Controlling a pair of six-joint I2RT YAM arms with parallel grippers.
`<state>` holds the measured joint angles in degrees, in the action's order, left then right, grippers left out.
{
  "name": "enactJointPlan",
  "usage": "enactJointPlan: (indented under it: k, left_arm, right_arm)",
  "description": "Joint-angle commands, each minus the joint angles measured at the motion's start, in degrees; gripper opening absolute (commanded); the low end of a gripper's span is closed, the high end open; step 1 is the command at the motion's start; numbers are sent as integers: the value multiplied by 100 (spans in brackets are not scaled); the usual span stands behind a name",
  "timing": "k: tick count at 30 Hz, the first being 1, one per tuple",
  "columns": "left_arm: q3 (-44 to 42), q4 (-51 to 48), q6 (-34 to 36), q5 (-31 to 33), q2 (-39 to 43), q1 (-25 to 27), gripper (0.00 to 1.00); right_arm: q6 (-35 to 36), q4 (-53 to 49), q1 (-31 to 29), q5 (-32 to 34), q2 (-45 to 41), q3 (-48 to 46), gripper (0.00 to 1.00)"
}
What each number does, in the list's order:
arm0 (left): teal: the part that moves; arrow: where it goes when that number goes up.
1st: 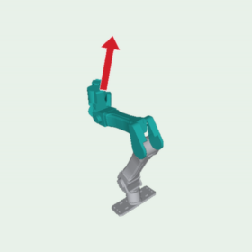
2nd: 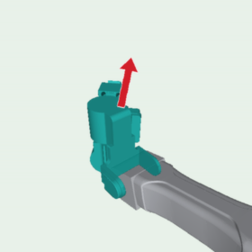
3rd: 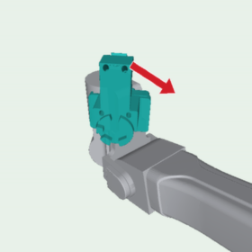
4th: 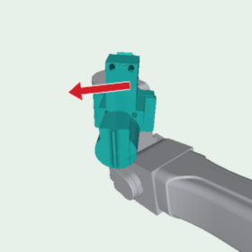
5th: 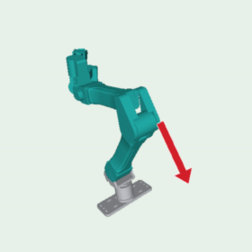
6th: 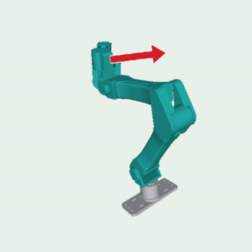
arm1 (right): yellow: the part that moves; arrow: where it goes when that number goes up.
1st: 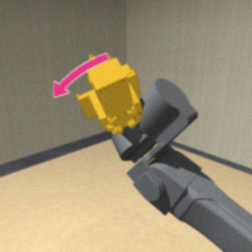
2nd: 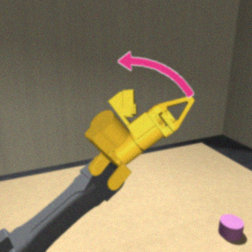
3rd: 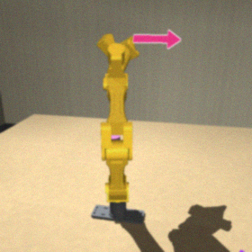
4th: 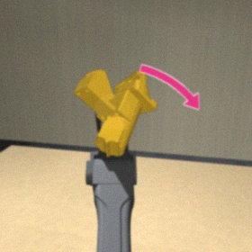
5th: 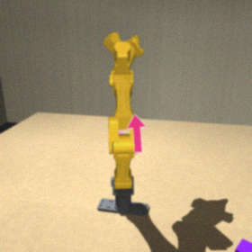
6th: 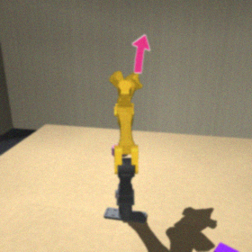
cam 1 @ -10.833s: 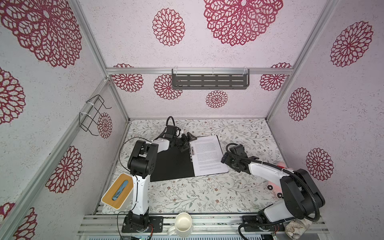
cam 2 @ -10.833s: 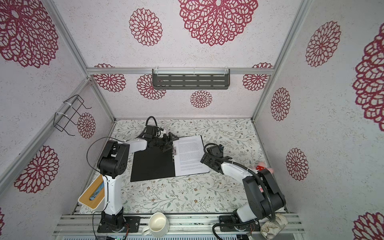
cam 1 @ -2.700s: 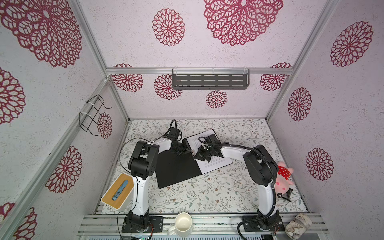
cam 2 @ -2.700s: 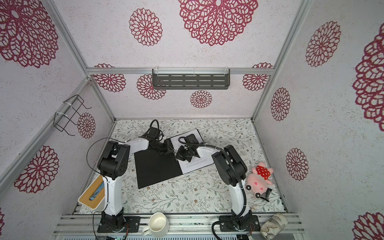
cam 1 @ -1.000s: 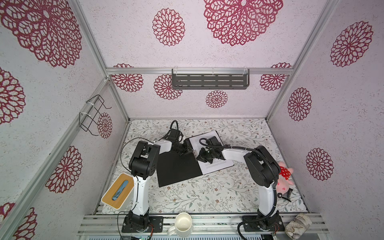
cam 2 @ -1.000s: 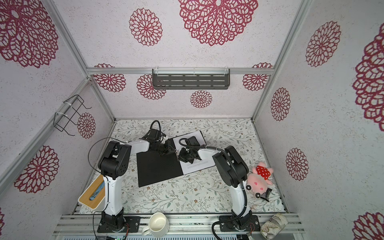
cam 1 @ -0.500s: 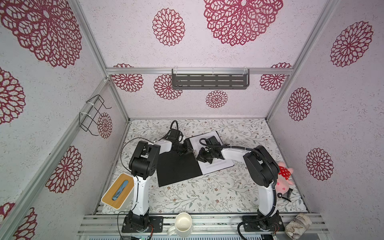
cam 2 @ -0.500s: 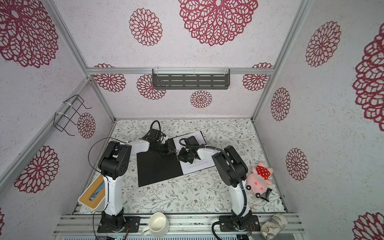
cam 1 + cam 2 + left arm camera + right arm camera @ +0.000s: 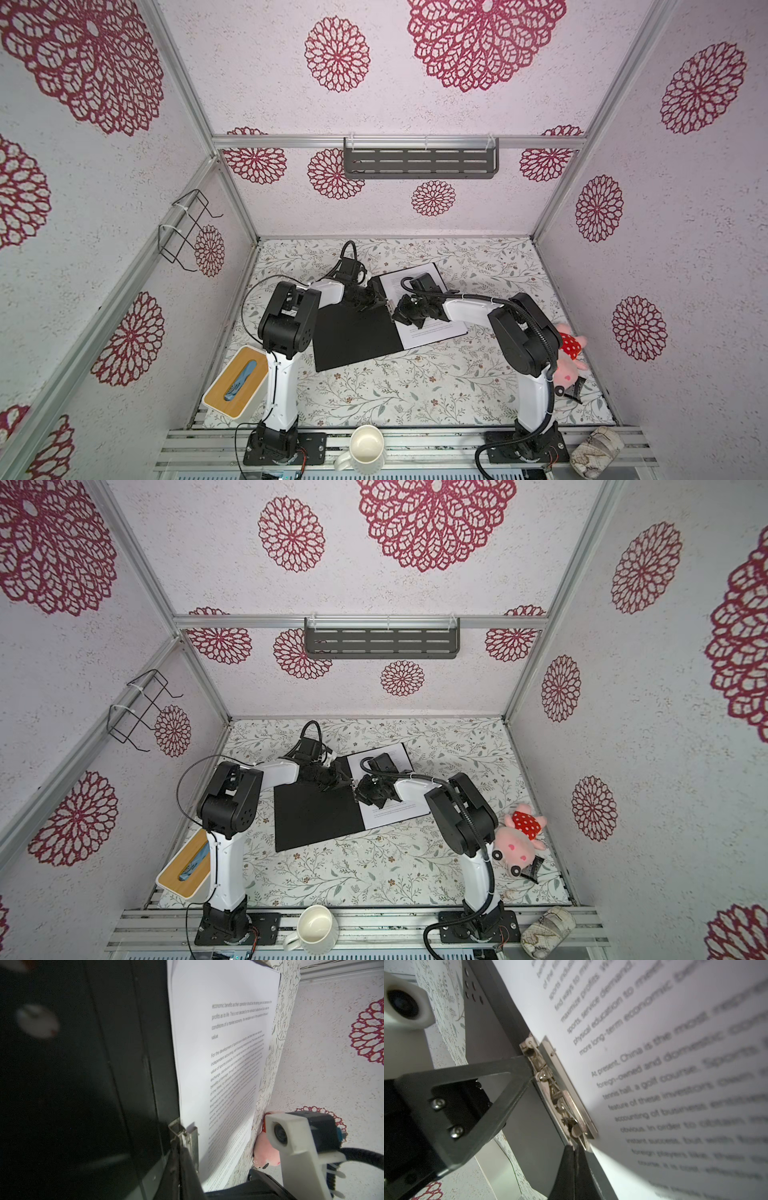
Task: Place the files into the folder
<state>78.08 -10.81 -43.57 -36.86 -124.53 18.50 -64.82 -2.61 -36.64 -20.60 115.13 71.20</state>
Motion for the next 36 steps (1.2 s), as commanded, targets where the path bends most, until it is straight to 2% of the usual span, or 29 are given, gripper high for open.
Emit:
enactJointPlan:
  k: [1,6,13,24,32,36]
  left_arm:
    - [-92,-254,103,12,-197,118,7]
    - [-87,-245,92,-10,-220,120,7]
    - [-83,-237,105,-20,-219,121,7]
    - [-98,-229,103,-40,-229,119,7]
    - [-109,-219,121,-41,-223,119,7]
    - [-92,-219,166,-116,-235,121,7]
  right_arm:
    - [-207,-479,-36,373,-97,-150,0]
    - [-180,-486,-36,355,-128,-63,1]
    - [-107,-522,-36,364,-243,68,9]
    - [-6,-618,-27,401,-345,261,16]
    - [55,-584,-18,469,-474,373,30]
    - [280,-506,8,580,-608,412,41]
